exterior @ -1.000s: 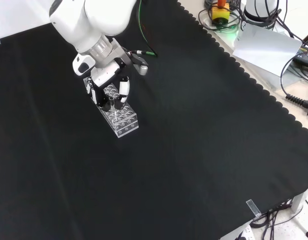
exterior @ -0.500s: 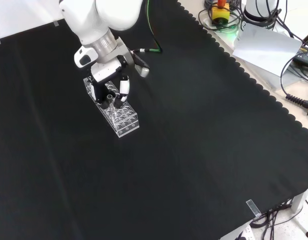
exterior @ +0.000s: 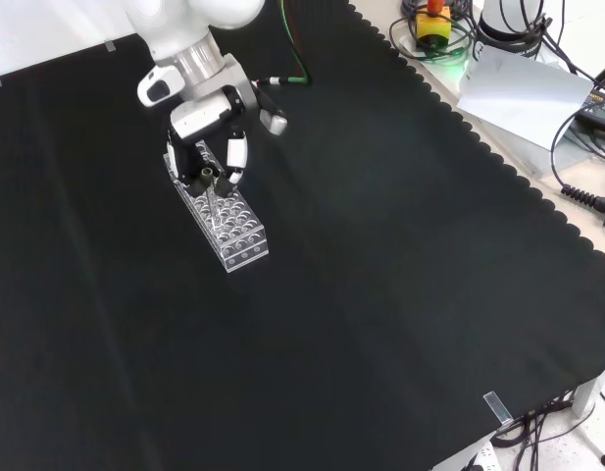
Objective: Pick up the test tube.
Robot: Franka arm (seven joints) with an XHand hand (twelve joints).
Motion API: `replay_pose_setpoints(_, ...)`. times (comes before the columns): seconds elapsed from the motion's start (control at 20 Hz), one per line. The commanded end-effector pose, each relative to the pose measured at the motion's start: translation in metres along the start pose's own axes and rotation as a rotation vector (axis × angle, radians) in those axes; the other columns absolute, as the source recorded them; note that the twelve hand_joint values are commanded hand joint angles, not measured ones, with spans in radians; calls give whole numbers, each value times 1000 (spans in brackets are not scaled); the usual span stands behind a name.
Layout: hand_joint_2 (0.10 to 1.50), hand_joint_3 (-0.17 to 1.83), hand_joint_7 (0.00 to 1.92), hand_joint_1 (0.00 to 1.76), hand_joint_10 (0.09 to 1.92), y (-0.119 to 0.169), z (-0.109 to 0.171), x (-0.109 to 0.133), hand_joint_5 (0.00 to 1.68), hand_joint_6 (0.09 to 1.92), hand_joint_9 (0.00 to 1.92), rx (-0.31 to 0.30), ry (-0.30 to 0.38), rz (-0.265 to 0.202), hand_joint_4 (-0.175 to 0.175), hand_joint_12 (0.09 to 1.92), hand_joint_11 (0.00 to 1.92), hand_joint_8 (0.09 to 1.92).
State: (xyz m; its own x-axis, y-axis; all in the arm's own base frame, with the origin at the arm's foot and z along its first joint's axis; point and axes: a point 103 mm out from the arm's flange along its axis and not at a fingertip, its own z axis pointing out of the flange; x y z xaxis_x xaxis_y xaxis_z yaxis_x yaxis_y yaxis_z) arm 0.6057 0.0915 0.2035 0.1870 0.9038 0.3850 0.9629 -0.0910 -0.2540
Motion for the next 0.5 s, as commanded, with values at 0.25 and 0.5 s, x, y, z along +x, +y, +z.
replay_pose_setpoints(0.25,615,676,1395,1324,315,-17,-59,3,1341,511,1615,-52,81,7,-175,891,1208,512)
replay_pose_setpoints(0.5,612,682,1397,1324,315,-27,-92,1,1342,511,1615,-93,82,6,-175,891,1205,511)
